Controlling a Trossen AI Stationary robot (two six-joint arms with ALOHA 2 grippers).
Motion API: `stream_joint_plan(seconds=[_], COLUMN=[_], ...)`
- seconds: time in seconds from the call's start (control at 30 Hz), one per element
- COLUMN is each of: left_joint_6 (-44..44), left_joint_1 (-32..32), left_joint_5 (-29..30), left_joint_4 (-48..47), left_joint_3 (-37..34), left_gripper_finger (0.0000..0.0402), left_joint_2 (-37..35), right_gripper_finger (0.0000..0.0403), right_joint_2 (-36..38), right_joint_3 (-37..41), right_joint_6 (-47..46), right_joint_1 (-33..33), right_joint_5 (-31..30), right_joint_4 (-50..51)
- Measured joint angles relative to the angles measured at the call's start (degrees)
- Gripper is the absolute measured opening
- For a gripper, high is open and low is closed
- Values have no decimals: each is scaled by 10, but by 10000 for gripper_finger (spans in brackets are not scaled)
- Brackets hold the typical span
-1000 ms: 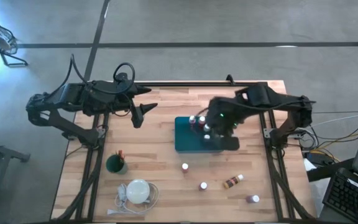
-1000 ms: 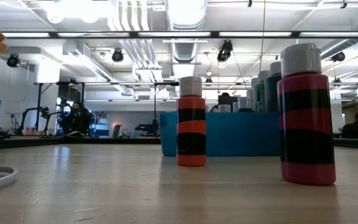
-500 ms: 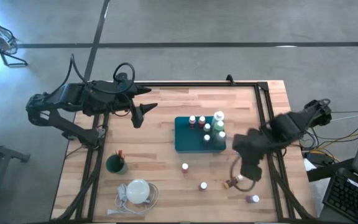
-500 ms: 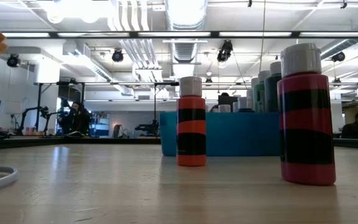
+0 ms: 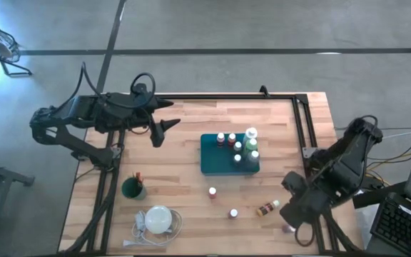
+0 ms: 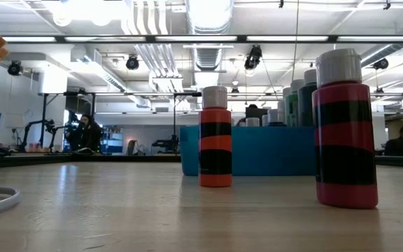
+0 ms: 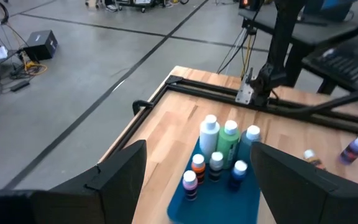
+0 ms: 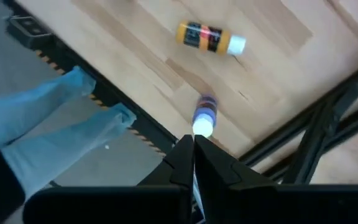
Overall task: Pick & Place Paint Supplies
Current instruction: Put the light purple paint bottle into the blue bin
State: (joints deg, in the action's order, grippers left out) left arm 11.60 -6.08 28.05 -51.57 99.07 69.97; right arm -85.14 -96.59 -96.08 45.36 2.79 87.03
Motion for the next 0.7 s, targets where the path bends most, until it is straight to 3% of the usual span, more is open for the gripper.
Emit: stream_joint_plan(seconds=[0.13, 0.33, 0.7], left_joint_6=[-11, -11, -11], left_joint_1=[0, 0, 0], left_joint_5=[0, 1, 1], left_joint_4=[-15, -15, -21], left_joint_3=[-1, -24, -68], left_gripper_finger=[291, 291, 291], left_joint_2=[1, 2, 3], right_gripper_finger=[19, 60, 156], right_joint_2=[-12, -38, -90], right_joint_3=[4, 4, 4], right_joint_6=[-69, -161, -208], right_joint_1=[22, 57, 67], right_joint_5=[3, 2, 34], right_joint_4=[-14, -51, -84])
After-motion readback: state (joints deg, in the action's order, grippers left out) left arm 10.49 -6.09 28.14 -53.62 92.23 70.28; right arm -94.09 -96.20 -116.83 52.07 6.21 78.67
